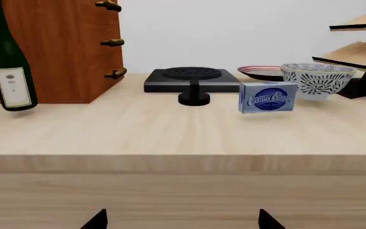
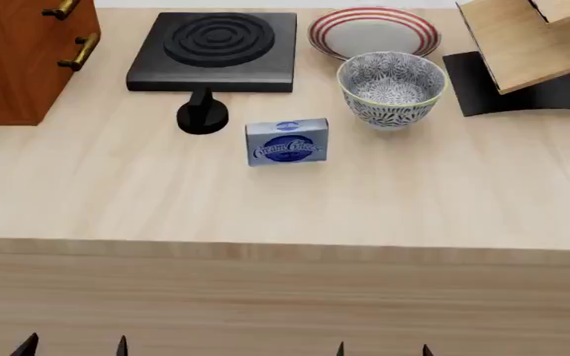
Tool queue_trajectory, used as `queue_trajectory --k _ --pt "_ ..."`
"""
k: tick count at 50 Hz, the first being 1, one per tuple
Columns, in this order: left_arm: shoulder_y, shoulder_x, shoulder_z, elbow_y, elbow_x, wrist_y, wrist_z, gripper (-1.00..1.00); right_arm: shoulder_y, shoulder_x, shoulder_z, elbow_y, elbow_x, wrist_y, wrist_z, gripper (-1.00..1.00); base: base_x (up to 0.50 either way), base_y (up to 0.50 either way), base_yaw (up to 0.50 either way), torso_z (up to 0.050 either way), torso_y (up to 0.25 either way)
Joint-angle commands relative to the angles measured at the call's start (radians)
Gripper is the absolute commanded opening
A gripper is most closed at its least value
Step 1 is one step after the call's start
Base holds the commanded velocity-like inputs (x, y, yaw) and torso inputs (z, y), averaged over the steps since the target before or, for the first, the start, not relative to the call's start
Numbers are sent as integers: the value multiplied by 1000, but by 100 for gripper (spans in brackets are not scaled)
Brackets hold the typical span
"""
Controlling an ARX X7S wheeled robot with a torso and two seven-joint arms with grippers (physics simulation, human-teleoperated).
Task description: Pick up the cream cheese and put it in the bowl.
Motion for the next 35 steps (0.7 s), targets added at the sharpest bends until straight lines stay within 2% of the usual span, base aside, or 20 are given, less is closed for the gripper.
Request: queue_trajectory --k 1,2,4,5,6,11,35 --pt "0 -10 11 0 0 0 -11 100 -5 17 -22 -22 17 16 23 100 0 0 0 0 0" --pt "2 -11 4 4 -14 7 -10 100 -22 24 -40 -30 1 -36 28 100 0 0 0 0 0" --pt "5 -26 19 13 -59 -3 18 100 -17 32 -59 -45 -18 31 42 100 0 0 0 0 0" --pt "12 -35 42 5 -27 29 13 100 4 37 -68 -56 -35 150 48 100 0 0 0 29 0" --pt "21 -40 55 6 -8 60 5 100 -6 46 -66 -68 1 93 20 100 0 0 0 46 25" --pt "32 -49 60 12 -31 78 -7 100 -7 61 -70 -87 61 125 -14 100 0 0 0 50 29" --pt "34 -81 102 -36 -56 146 -49 100 -23 94 -114 -102 72 59 20 100 0 0 0 50 28"
